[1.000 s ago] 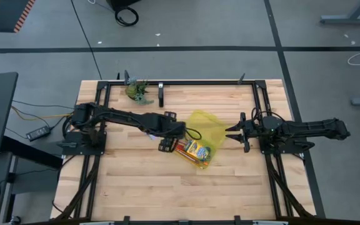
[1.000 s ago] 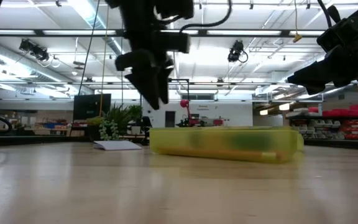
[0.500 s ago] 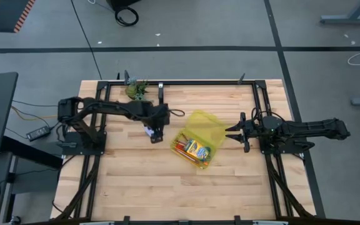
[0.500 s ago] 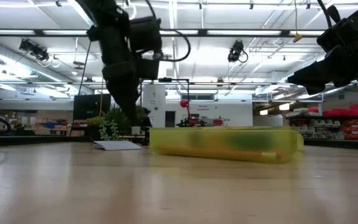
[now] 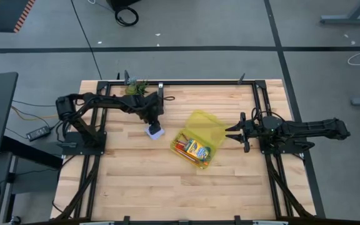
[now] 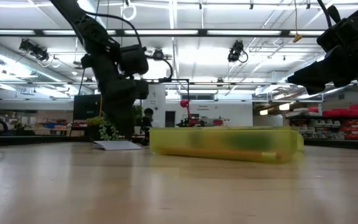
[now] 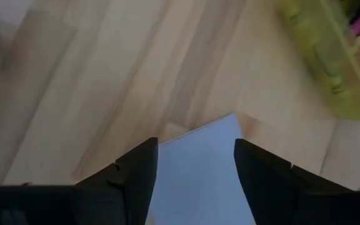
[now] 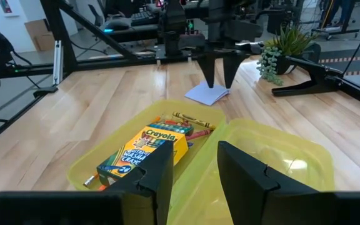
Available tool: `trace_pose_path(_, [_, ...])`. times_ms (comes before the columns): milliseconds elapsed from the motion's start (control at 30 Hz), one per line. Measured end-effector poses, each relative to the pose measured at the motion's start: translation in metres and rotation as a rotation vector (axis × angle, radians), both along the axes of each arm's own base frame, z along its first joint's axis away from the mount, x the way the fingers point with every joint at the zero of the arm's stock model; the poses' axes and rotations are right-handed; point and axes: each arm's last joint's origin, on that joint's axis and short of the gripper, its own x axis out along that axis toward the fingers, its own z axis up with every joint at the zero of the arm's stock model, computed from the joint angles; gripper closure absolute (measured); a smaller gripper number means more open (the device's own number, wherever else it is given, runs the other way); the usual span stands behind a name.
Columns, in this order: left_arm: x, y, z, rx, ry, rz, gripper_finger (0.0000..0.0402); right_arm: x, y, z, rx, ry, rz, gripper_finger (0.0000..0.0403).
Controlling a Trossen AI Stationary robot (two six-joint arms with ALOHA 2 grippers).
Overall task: Pack school essentials
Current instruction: Put the white sticky notes into the yellow supply box
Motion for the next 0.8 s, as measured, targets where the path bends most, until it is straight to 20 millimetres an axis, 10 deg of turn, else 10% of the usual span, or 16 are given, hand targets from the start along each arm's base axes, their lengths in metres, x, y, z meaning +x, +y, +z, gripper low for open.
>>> trace_pose_path(800, [-0.023, 0.028, -0.010, -0.170, -0.062, 0.113, 0.0206, 0.000, 0.000, 0.000, 0.000, 0.000, 0.000, 0.0272])
